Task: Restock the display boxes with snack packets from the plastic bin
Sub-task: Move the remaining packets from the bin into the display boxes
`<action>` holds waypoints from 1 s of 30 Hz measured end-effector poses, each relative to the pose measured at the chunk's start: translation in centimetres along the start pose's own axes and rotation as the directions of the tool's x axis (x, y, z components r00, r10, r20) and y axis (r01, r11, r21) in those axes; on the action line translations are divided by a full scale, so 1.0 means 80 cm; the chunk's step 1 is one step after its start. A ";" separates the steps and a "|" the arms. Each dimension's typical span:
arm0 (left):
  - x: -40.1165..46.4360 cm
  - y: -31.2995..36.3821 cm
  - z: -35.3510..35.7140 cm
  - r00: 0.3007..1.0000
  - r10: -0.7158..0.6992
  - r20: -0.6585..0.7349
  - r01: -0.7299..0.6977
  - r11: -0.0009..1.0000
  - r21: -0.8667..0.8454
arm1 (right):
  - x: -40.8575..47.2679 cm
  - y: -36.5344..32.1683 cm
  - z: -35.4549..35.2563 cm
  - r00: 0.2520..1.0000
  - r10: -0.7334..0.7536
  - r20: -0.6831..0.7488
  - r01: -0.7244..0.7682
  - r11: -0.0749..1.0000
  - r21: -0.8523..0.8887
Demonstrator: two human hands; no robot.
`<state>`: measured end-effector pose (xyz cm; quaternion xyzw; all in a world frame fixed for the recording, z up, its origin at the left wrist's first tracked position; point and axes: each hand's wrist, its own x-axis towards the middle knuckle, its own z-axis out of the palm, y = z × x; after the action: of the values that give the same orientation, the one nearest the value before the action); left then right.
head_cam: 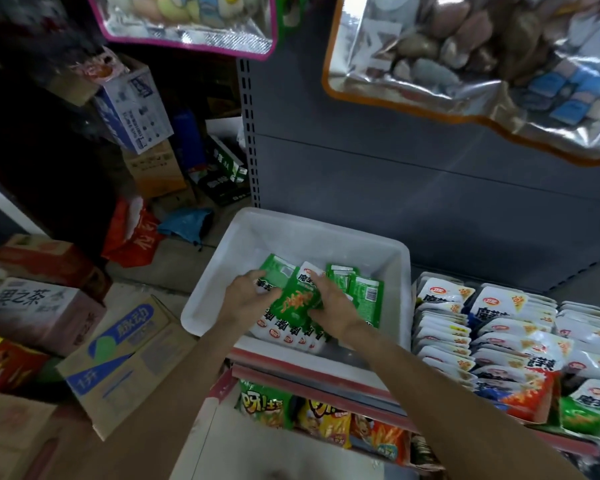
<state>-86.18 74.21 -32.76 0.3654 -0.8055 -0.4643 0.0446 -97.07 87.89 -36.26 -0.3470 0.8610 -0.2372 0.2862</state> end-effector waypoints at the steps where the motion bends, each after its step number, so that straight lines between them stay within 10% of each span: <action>1: -0.005 0.003 -0.001 0.999 0.004 0.035 -0.002 0.999 -0.042 | -0.005 -0.002 -0.007 0.996 -0.048 -0.069 0.047 0.999 -0.009; 6: -0.028 0.030 0.005 0.982 0.119 0.144 -0.074 0.956 -0.285 | -0.037 -0.002 -0.042 0.902 -0.326 -0.284 0.278 0.940 -0.197; 10: -0.042 0.073 0.022 0.989 0.088 0.118 -0.008 0.831 -0.556 | -0.068 0.006 -0.078 0.870 -0.259 -0.420 0.263 0.963 -0.049; 16: -0.061 0.134 0.069 0.916 0.398 -0.051 -0.397 0.879 -0.263 | -0.124 0.043 -0.138 0.881 -0.121 -0.456 0.290 0.902 0.321; 30: -0.148 0.294 0.292 0.805 0.553 0.215 -0.530 0.833 -0.158 | -0.303 0.220 -0.279 0.736 -0.019 -0.677 0.331 0.882 0.335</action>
<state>-100.04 105.51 -24.42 0.0563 -0.8533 -0.5107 0.0890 -105.44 121.76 -22.83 -0.2501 0.7930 -0.5554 0.0114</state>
